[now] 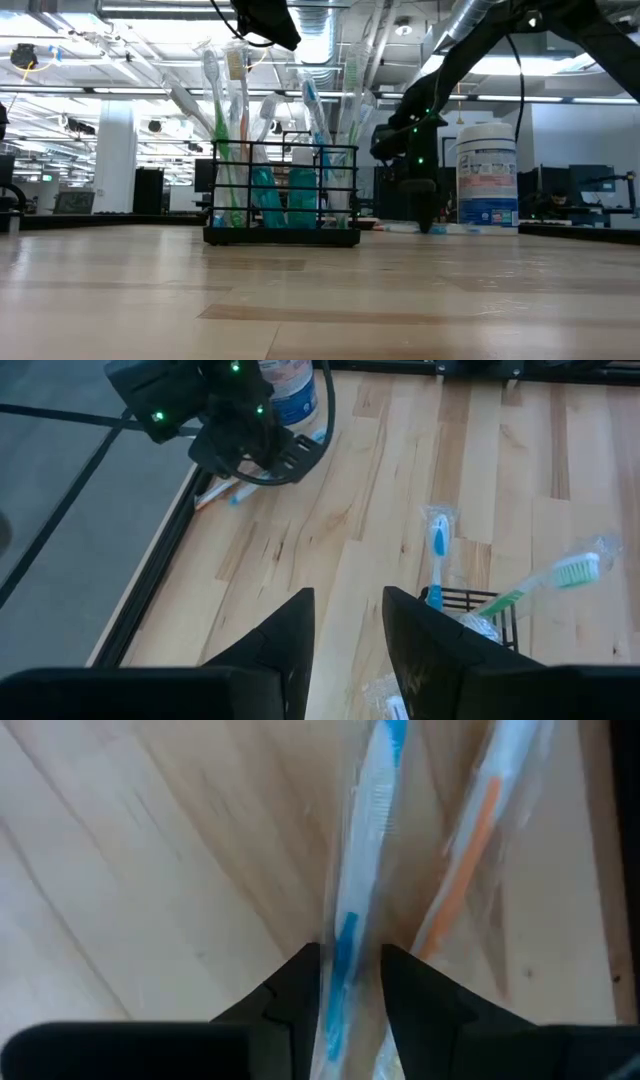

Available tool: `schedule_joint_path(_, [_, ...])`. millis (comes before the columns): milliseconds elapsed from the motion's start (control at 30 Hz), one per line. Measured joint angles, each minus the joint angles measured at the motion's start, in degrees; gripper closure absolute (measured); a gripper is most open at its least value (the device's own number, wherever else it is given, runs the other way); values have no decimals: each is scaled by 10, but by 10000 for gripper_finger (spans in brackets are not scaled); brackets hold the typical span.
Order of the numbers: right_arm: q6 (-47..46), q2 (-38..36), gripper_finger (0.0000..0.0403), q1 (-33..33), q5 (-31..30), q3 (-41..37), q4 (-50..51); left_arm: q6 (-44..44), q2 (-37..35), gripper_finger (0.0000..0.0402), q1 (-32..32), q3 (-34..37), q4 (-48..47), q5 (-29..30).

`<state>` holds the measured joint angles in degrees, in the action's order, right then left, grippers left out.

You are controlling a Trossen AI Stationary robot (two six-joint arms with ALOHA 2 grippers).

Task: Pick & Place toothbrushing station
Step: Put the blue toothbrush into the wire organizer

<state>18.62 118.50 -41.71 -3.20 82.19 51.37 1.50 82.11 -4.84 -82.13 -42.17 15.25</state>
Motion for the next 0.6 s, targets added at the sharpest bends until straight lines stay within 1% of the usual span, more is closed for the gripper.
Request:
schedule_joint_path(67, [1, 0, 311, 0, -2, 0, 4, 0, 0, 288, 0, 0, 0, 0])
schedule_joint_path(133, [12, 0, 328, 4, -3, 0, 5, 0, 0, 288, 0, 0, 0, 0])
schedule_joint_path(267, [15, -5, 385, 12, -3, 0, 7, 0, 0, 288, 0, 0, 0, 0])
schedule_joint_path(300, [15, -6, 391, 14, -3, 1, 7, 0, 0, 288, 0, 0, 0, 0])
schedule_joint_path(433, [15, -6, 386, 25, -3, 0, 14, 0, 0, 288, 0, 0, 0, 0])
schedule_joint_path(500, [15, -6, 395, 33, -3, 0, 19, 0, 0, 288, 0, 0, 0, 1])
schedule_joint_path(600, [15, -7, 396, 46, -3, 3, 28, 0, 0, 288, 0, 0, 0, 1])
